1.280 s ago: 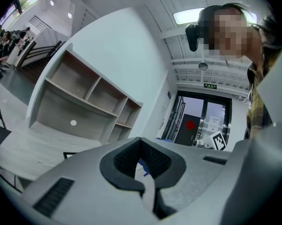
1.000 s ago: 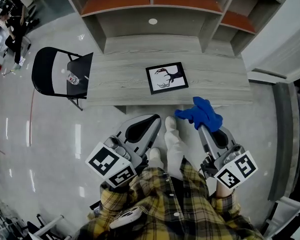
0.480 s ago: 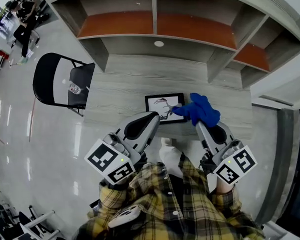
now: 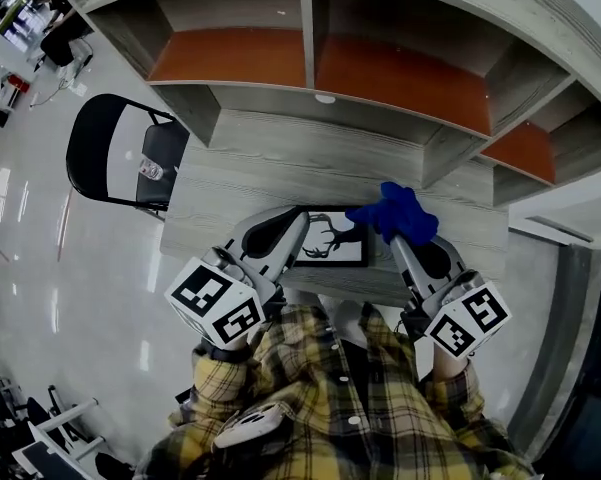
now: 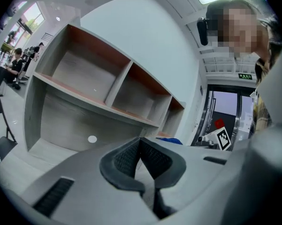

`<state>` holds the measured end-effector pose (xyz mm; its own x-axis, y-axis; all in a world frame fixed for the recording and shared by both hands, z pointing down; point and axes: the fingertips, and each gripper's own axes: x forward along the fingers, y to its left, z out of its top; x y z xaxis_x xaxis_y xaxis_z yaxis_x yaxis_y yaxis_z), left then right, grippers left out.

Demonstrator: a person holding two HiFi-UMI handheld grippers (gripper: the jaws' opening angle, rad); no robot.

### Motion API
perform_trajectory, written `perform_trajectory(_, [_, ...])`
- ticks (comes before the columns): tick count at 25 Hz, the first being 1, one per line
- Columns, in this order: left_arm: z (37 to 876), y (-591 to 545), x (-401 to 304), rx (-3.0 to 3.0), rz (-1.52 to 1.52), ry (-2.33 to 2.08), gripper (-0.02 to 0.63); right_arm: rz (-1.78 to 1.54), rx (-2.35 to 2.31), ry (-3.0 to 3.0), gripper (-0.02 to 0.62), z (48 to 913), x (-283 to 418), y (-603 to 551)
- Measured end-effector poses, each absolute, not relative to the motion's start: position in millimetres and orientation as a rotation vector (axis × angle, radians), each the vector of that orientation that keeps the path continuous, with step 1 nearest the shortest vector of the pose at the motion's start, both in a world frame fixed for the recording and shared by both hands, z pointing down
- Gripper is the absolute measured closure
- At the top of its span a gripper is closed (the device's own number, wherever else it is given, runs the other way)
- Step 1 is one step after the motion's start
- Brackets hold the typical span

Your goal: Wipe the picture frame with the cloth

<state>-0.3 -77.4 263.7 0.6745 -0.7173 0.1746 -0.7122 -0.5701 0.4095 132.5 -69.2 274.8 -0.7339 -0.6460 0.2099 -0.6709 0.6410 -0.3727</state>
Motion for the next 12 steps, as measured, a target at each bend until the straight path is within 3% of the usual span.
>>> perform_trajectory(12, [347, -129, -30, 2.294, 0.250, -1.073, 0.598, 0.781, 1.183, -2.691, 0.554, 310, 117, -100])
